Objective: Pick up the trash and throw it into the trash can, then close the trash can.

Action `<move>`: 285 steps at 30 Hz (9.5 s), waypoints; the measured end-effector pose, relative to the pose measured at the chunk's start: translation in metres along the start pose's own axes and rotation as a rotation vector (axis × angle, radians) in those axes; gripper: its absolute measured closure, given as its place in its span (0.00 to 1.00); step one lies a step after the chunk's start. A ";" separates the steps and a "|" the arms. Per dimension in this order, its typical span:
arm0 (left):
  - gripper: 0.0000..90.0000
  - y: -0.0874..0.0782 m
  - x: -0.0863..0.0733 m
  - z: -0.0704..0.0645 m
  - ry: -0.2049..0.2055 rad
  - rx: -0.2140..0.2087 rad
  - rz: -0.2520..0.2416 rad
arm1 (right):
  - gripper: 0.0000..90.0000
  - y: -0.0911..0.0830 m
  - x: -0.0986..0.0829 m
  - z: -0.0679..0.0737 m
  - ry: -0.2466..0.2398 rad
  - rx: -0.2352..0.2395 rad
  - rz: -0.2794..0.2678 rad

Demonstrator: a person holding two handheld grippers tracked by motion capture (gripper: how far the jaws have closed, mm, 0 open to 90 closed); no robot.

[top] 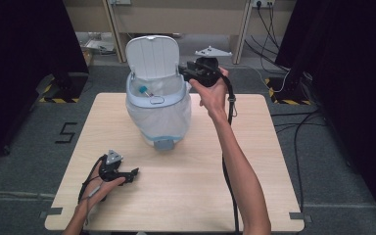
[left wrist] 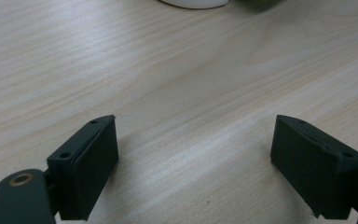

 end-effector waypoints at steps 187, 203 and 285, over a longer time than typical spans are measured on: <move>0.15 0.000 0.000 0.001 -0.002 0.015 -0.004 | 0.36 -0.064 -0.066 -0.018 -0.042 -0.119 0.006; 0.15 0.000 0.000 0.001 -0.002 0.016 -0.005 | 0.33 -0.091 -0.114 -0.032 -0.028 -0.156 0.063; 0.16 0.001 0.001 0.001 -0.009 0.010 -0.011 | 0.21 -0.135 -0.334 0.020 0.103 -0.084 0.420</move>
Point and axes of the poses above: each handheld gripper's, and its own axes: y roughly forward along the jaws, x roughly out of its top, z roughly to its left, the point moved 8 cm from there along y, roughly forward along the jaws, and after that the axes turned 7 degrees about -y, right-handed, at the moved point
